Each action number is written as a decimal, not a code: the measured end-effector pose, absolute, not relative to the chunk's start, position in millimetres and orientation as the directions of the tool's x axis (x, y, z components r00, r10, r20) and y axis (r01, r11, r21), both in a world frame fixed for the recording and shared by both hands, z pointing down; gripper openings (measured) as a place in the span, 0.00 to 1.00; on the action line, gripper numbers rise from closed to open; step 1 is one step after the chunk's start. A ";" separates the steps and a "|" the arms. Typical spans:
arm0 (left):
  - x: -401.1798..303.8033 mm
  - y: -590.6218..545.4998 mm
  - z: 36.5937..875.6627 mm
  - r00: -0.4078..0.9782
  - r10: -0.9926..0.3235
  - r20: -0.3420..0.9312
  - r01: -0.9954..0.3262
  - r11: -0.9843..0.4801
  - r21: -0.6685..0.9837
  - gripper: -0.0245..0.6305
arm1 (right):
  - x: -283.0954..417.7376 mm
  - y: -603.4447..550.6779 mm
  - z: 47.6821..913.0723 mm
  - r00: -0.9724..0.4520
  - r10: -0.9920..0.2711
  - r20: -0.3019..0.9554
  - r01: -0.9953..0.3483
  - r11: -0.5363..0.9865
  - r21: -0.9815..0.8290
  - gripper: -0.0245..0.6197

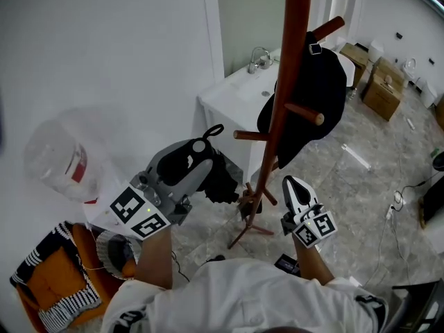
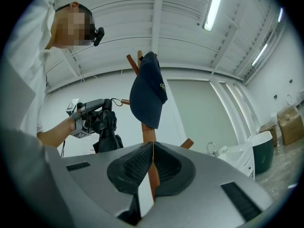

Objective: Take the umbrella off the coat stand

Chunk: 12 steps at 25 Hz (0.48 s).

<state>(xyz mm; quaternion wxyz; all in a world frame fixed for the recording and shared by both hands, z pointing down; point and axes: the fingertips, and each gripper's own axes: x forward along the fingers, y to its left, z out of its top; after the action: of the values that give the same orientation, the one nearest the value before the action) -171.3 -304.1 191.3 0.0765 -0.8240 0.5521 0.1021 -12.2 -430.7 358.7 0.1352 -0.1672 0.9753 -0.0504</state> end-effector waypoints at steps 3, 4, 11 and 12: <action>-187.2 -292.9 192.7 0.326 -0.911 -0.251 -0.942 -0.335 -0.009 0.33 | -15.1 -430.3 357.8 -0.909 -0.335 -0.247 -0.308 0.941 -0.142 0.06; -193.0 -289.1 193.9 0.310 -0.917 -0.250 -0.948 -0.319 -0.005 0.33 | -15.7 -430.6 357.8 -0.910 -0.335 -0.246 -0.308 0.941 -0.142 0.06; -225.7 -263.0 223.8 0.213 -0.955 -0.206 -0.974 -0.224 0.033 0.33 | -15.9 -432.2 357.8 -0.907 -0.344 -0.241 -0.320 0.938 -0.136 0.06; -228.7 -260.2 231.1 0.203 -0.959 -0.197 -0.975 -0.217 0.049 0.33 | -15.1 -432.9 358.2 -0.907 -0.348 -0.238 -0.324 0.936 -0.134 0.06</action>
<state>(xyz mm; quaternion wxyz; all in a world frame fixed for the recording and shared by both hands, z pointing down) -228.7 -260.2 231.1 0.0429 -0.7745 0.6242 0.0926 -15.1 -432.9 358.2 0.1301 -0.1724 0.9753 -0.0458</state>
